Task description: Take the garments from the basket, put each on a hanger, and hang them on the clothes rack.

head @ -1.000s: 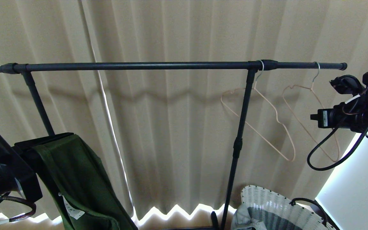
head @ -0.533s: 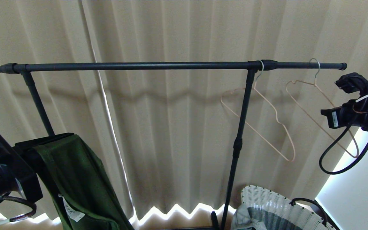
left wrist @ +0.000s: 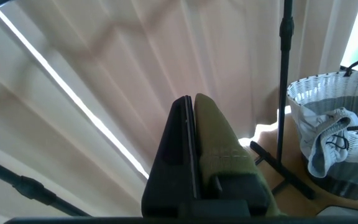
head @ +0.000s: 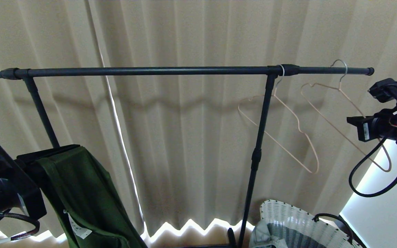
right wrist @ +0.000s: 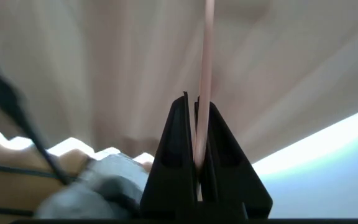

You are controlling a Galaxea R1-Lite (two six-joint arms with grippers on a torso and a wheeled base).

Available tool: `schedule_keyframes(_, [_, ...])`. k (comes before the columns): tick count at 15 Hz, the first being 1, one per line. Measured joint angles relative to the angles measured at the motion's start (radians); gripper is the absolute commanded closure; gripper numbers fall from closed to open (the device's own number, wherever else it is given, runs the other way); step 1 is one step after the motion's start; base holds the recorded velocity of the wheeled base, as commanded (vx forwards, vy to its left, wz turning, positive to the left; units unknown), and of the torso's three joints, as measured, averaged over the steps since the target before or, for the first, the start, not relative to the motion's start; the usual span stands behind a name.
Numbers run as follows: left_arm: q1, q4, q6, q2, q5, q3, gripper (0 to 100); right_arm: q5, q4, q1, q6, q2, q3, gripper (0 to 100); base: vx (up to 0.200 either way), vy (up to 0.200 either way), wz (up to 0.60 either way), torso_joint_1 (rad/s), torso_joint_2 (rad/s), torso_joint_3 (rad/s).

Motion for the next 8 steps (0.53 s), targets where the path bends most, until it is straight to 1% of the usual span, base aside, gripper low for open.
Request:
schedule_keyframes(2, [0.001, 0.0, 0.021, 0.0, 0.0, 0.001, 100, 0.028, 0.003, 0.0, 0.045, -0.036, 0.017, 100, 0.0, 0.0, 0.0, 0.0, 0.0, 0.0])
schedule_keyframes(4, [0.001, 0.0, 0.035, 0.0, 0.001, 0.002, 100, 0.051, 0.004, 0.0, 0.071, -0.068, 0.039, 100, -0.2, 0.0, 0.0, 0.005, 0.0, 0.007])
schedule_keyframes(8, [0.004, 0.0, 0.047, 0.0, 0.003, 0.002, 100, 0.09, 0.003, 0.0, 0.081, -0.134, 0.111, 100, -0.2, 0.0, 0.0, 0.004, 0.0, 0.005])
